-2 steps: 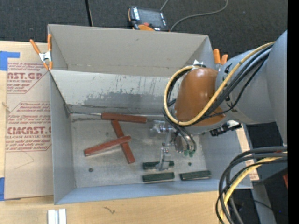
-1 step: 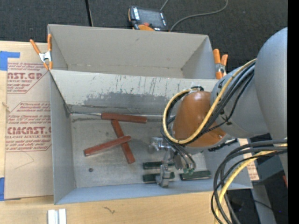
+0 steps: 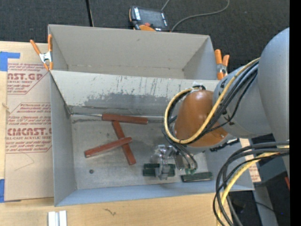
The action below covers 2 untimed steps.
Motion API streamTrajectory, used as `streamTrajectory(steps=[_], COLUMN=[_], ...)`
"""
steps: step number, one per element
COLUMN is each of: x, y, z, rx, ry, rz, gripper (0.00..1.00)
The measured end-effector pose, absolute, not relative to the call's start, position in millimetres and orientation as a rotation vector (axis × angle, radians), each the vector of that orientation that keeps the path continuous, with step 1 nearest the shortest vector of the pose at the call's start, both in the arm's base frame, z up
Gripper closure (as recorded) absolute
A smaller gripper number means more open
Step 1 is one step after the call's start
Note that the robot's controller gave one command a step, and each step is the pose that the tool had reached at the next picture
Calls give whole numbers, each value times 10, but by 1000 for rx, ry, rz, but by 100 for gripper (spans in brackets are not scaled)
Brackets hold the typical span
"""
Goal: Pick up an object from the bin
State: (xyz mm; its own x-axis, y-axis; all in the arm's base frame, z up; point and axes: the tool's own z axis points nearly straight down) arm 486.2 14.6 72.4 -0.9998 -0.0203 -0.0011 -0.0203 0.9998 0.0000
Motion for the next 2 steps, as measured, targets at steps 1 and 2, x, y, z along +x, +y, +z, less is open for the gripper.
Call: streamTrajectory(steps=[1,2], x=[4933,5018], y=[-133,-300], z=[734,1967], rx=[-1052,-1092], ry=[2945,2937], rz=[1,-5], gripper=[100,100])
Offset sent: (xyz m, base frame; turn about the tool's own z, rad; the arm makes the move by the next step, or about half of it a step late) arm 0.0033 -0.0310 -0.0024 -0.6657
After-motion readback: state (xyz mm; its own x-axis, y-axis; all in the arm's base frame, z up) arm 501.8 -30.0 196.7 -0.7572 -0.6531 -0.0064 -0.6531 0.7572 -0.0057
